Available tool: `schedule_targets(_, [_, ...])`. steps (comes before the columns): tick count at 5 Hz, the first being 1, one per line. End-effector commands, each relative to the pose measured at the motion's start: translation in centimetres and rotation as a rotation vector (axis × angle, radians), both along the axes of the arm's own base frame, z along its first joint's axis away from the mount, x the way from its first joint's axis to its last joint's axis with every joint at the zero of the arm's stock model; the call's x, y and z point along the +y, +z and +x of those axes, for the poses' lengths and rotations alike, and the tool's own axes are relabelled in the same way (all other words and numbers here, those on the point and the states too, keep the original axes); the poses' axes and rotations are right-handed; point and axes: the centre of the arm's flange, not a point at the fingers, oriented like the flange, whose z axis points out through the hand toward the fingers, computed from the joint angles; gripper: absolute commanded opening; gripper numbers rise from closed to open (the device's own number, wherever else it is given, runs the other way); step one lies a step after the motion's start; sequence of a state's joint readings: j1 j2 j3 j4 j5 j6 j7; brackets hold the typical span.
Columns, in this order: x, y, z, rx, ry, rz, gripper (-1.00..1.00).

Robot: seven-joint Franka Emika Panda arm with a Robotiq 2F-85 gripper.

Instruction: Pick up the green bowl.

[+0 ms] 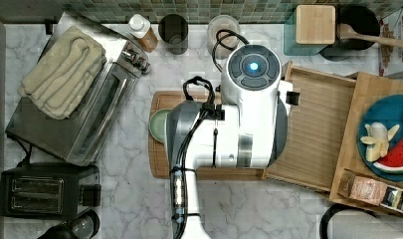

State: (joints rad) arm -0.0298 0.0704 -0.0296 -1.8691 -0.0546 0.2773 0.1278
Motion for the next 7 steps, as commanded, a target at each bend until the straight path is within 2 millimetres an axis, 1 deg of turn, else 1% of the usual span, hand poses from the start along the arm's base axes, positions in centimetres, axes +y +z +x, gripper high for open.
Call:
schedule_targets(1, [-0.3, 0.0, 0.0, 0.000, -0.003, -0.004, -1.00])
schedule_targets(2, [1.2, -0.4, -1.2, -0.025, -0.010, 0.029, -1.00])
schedule_targets(3, [4.0, -0.6, -3.2, -0.048, 0.000, 0.095, -1.00])
schedule_targets(4, [7.8, -1.4, -4.3, -0.096, -0.012, 0.109, -1.00])
schedule_targets(5, [11.4, -3.8, -5.9, -0.128, -0.008, 0.104, -1.00])
schedule_targets(6, [14.4, -5.8, -7.0, -0.131, -0.009, 0.117, -1.00])
schedule_targets(7, [15.8, -7.5, -7.7, -0.132, 0.004, 0.123, -1.00])
